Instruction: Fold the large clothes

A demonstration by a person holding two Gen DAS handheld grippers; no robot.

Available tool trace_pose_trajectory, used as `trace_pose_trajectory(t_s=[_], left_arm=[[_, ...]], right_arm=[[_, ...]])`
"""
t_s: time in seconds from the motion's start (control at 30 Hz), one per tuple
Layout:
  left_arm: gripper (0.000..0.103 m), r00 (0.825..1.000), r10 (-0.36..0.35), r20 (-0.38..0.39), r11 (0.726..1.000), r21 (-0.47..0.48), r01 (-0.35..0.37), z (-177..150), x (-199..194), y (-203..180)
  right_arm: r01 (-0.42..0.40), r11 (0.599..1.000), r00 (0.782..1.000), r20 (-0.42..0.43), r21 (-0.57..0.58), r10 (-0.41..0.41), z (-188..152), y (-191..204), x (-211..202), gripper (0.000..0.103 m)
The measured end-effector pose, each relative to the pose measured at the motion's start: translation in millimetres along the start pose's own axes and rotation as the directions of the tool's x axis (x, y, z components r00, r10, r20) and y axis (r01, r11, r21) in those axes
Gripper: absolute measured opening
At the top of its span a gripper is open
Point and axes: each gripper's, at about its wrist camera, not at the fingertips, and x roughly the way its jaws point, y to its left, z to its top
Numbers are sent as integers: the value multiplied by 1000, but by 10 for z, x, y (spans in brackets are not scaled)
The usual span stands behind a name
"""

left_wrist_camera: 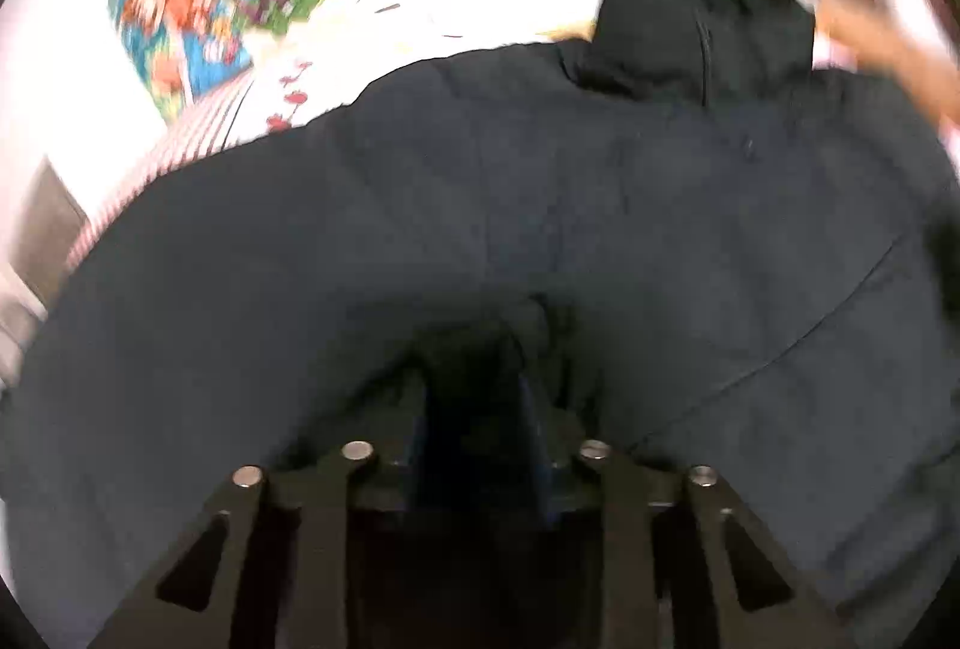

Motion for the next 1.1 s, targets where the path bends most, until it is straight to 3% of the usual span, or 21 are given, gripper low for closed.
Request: trace_pose_trajectory(t_s=[0.07,0.13,0.2,0.33,0.47,0.57,0.73,0.87,0.93,1.1], left_arm=[[37,997,-75,10,994,-78,75,-63,-128,141],[64,993,-113,31,985,-125,116,-139,-285,261],[76,990,-119,72,976,-172,130,-268,-466,374],[84,987,-105,125,960,-245,133,-503,-821,679],[88,992,-38,116,915,-395,82,-866,-1022,1043],[89,995,-15,103,848,-526,67,-1176,-1082,1317],[89,995,20,100,705,-707,56,-1543,-1084,1771],[89,987,113,115,612,-790,22,-1703,-1177,1981],[89,983,158,97,546,-838,-6,-1780,-1186,2124],[89,979,177,102,403,-915,23,-1936,-1112,2464]], right_arm=[[23,1000,999,27,10,-23,-8,14,-109,88],[16,1000,998,56,6,-17,-16,72,-232,88],[-19,1000,996,88,-2,20,39,167,-377,88],[-82,994,985,144,-78,92,197,476,-624,88],[-134,976,970,181,-173,165,347,843,-776,88],[-175,960,962,168,-219,213,445,1131,-809,88],[-219,950,956,147,-223,255,604,1523,-789,88],[-240,951,953,140,-195,269,703,1837,-677,88],[-244,952,952,141,-183,271,751,1986,-583,88],[-214,958,959,146,-192,244,848,2309,-321,88]])
